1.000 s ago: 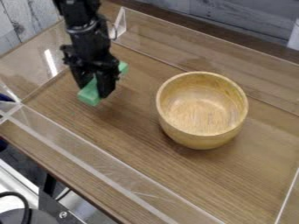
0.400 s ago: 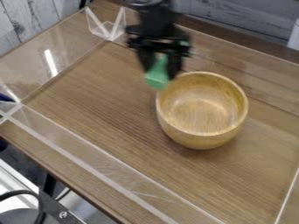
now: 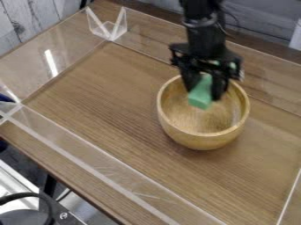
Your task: Put the green block in the brown bowl
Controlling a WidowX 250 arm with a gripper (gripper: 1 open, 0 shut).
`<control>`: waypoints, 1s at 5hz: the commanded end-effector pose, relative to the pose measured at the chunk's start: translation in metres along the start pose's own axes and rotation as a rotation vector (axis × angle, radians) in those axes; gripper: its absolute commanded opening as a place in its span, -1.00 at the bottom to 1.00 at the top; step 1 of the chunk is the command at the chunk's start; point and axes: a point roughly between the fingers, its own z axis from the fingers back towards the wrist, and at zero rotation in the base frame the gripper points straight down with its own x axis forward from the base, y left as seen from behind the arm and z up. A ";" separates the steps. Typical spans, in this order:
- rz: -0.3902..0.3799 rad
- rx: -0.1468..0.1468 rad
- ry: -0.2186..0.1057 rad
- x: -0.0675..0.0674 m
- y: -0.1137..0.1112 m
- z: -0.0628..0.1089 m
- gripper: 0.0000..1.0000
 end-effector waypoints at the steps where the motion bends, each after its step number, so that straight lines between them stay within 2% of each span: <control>1: -0.035 0.020 -0.038 0.002 -0.005 -0.003 -1.00; 2: -0.076 0.002 -0.003 0.002 0.003 -0.009 -1.00; 3: -0.112 -0.020 0.017 0.005 0.007 -0.010 -1.00; 5: -0.066 0.020 0.054 0.005 0.000 -0.001 -1.00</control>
